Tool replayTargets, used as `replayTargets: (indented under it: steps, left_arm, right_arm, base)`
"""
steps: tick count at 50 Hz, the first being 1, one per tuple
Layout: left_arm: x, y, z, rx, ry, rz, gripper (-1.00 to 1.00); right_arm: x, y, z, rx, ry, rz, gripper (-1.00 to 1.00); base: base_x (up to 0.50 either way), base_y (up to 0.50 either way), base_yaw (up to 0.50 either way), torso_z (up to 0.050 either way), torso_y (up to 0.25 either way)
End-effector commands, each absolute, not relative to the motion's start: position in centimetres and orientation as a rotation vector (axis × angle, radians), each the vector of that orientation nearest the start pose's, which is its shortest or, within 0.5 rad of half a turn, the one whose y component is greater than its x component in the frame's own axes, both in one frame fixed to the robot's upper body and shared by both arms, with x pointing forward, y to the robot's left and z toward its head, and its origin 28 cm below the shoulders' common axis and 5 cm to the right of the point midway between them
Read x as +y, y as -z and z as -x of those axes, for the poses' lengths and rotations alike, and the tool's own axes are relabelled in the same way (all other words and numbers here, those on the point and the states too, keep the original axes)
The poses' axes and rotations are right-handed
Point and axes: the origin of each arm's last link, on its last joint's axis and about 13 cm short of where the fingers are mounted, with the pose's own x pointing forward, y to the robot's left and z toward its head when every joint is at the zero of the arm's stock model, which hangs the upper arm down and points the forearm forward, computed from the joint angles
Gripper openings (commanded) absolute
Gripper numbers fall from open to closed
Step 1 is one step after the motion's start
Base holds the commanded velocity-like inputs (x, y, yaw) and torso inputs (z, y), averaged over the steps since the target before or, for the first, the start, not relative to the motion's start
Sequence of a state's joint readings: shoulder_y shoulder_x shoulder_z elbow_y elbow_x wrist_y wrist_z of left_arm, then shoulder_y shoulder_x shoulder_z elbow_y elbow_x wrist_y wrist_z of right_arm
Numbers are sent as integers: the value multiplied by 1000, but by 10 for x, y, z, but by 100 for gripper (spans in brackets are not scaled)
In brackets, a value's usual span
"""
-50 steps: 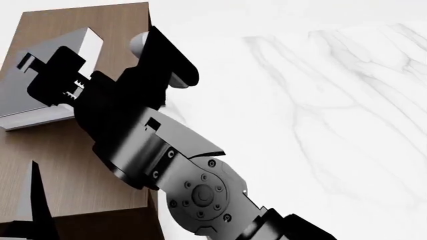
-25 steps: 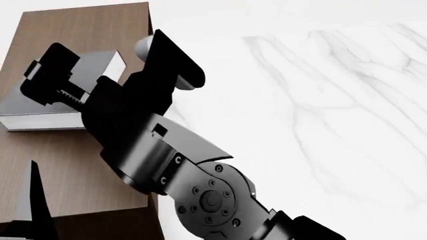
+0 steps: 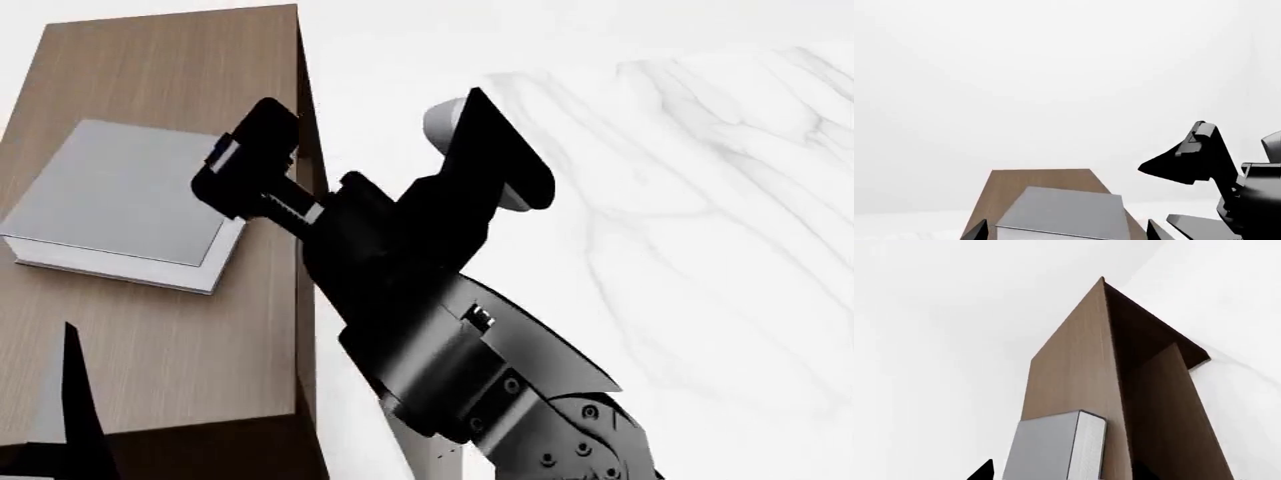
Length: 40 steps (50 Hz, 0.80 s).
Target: Pick up the book in the middle and place it on the cabinet shelf.
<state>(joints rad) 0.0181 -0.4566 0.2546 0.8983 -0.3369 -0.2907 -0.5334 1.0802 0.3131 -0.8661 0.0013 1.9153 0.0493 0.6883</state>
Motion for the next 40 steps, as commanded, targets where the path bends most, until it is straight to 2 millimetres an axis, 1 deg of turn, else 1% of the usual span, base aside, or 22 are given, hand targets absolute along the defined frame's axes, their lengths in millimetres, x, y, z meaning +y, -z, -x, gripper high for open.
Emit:
replayTargets:
  steps: [1, 4, 5, 7, 8, 10, 11, 12, 14, 15, 16, 19, 20, 25, 26, 30, 31, 35, 36, 38, 39, 40]
  left_arm:
    - [202, -158, -155, -428, 27, 39, 100]
    - [202, -158, -156, -427, 28, 36, 100]
    - [201, -158, -156, -427, 30, 36, 100]
    - [200, -165, -156, -439, 28, 40, 100]
    - [201, -167, -158, -443, 25, 39, 100]
    - [201, -171, -163, -442, 22, 37, 100]
    - [201, -175, -167, -449, 21, 32, 100]
    - [202, -183, -176, -462, 23, 22, 100]
    - [201, -195, -186, -463, 31, 20, 100]
    - [202, -201, -191, -494, 40, 29, 100]
    - [202, -213, -198, -509, 42, 10, 100]
    - [203, -232, -217, -509, 22, 2, 100]
    - [203, -244, -223, -539, 22, -8, 100]
    - [200, -276, -232, -597, 19, -11, 100]
    - [199, -288, -237, -621, 19, -24, 100]
    - [197, -313, -246, -653, 25, -34, 100]
    - [196, -322, -248, -660, 23, -33, 100]
    - [195, -343, -251, -690, 29, -24, 100]
    - [194, -354, -252, -712, 31, -35, 100]
    - [194, -363, -253, -727, 31, -41, 100]
    - [194, -363, -253, -727, 31, -41, 100]
    - [193, -379, -253, -763, 31, -68, 100]
  right_arm:
    - [-33, -240, -288, 278, -407, -908, 100]
    - [-39, -239, -288, 235, -357, -975, 100]
    - [-42, -239, -289, 189, -312, -967, 100]
    - [-46, -243, -286, 128, -302, -944, 100]
    - [-48, -246, -286, 93, -289, -908, 100]
    - [-52, -250, -286, 26, -280, -948, 100]
    - [-56, -252, -288, 21, -258, -916, 100]
    - [-61, -255, -291, -20, -222, -849, 100]
    - [-65, -259, -293, -42, -201, -810, 100]
    - [-68, -262, -294, -63, -180, -781, 100]
    - [-72, -268, -294, -92, -170, -760, 100]
    - [-78, -281, -294, -134, -152, -737, 100]
    - [-81, -290, -294, -165, -132, -710, 100]
    - [-86, -311, -292, -214, -134, -700, 100]
    - [-87, -317, -292, -228, -131, -687, 100]
    - [-89, -332, -293, -276, -110, -631, 100]
    - [-89, -340, -291, -305, -96, -580, 100]
    - [-91, -362, -285, -420, -36, -404, 100]
    - [-92, -374, -281, -474, -15, -334, 100]
    - [-92, -383, -277, -516, -3, -286, 100]
    - [-92, -383, -277, -516, -3, -286, 100]
    - [-94, -395, -270, -576, 35, -214, 100]
  base:
    - [0, 0, 0, 0, 0]
    - [0, 0, 0, 0, 0]
    - [0, 0, 0, 0, 0]
    - [0, 0, 0, 0, 0]
    - [0, 0, 0, 0, 0]
    - [0, 0, 0, 0, 0]
    - [0, 0, 0, 0, 0]
    - [0, 0, 0, 0, 0]
    - [0, 0, 0, 0, 0]
    - [0, 0, 0, 0, 0]
    - [0, 0, 0, 0, 0]
    - [0, 0, 0, 0, 0]
    - [0, 0, 0, 0, 0]
    - [0, 0, 0, 0, 0]
    - [0, 0, 0, 0, 0]
    - [0, 0, 0, 0, 3]
    - [0, 0, 0, 0, 0]
    - [0, 0, 0, 0, 0]
    - [0, 0, 0, 0, 0]
    - [0, 0, 0, 0, 0]
    - [0, 0, 0, 0, 0]
    - [0, 0, 0, 0, 0]
